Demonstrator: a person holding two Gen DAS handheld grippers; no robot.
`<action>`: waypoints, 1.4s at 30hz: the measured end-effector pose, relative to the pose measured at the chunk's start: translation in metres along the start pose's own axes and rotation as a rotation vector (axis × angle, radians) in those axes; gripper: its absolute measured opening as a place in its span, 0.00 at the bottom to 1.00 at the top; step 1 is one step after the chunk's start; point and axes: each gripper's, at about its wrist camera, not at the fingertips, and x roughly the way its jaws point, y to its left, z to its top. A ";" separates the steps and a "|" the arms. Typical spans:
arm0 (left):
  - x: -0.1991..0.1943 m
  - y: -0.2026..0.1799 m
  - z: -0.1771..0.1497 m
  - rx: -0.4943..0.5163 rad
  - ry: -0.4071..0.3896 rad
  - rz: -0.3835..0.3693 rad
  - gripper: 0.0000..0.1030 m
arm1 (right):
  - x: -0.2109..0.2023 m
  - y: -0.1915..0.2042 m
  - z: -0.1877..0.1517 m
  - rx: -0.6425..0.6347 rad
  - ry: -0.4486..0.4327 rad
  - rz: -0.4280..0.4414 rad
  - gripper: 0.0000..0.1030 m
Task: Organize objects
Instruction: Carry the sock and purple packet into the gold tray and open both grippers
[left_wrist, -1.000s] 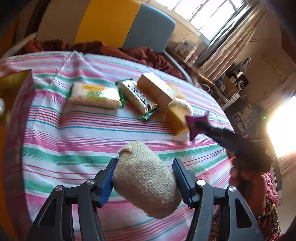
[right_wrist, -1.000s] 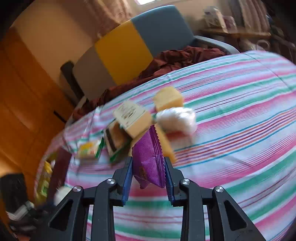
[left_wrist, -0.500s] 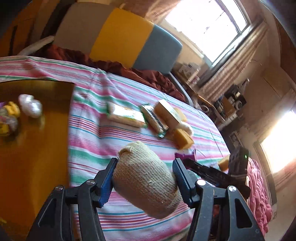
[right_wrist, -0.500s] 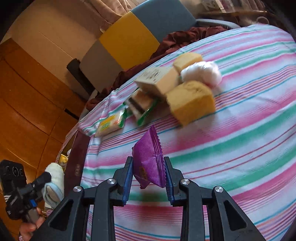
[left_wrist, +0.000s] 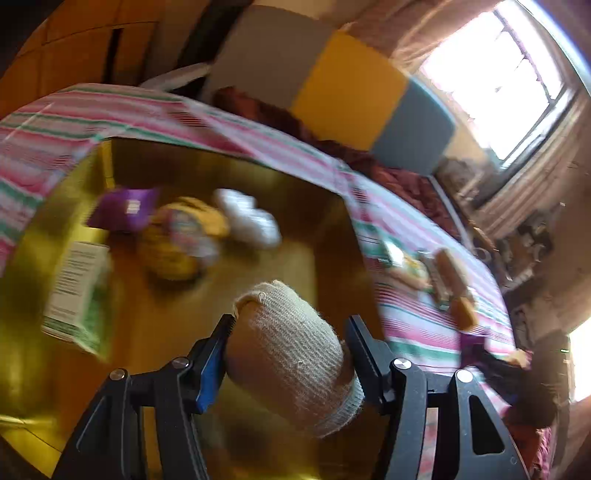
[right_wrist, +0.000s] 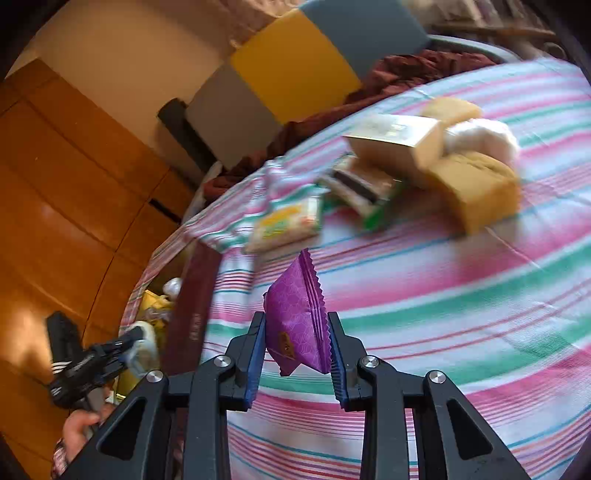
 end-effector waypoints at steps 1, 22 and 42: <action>0.003 0.005 0.001 0.004 0.013 0.015 0.59 | 0.002 0.010 0.001 -0.017 0.000 0.009 0.30; -0.040 0.077 0.006 -0.132 -0.121 0.124 0.72 | 0.072 0.150 -0.021 -0.207 0.182 0.189 0.30; -0.070 0.066 -0.022 -0.107 -0.232 0.088 0.72 | 0.162 0.205 -0.017 -0.288 0.321 0.121 0.32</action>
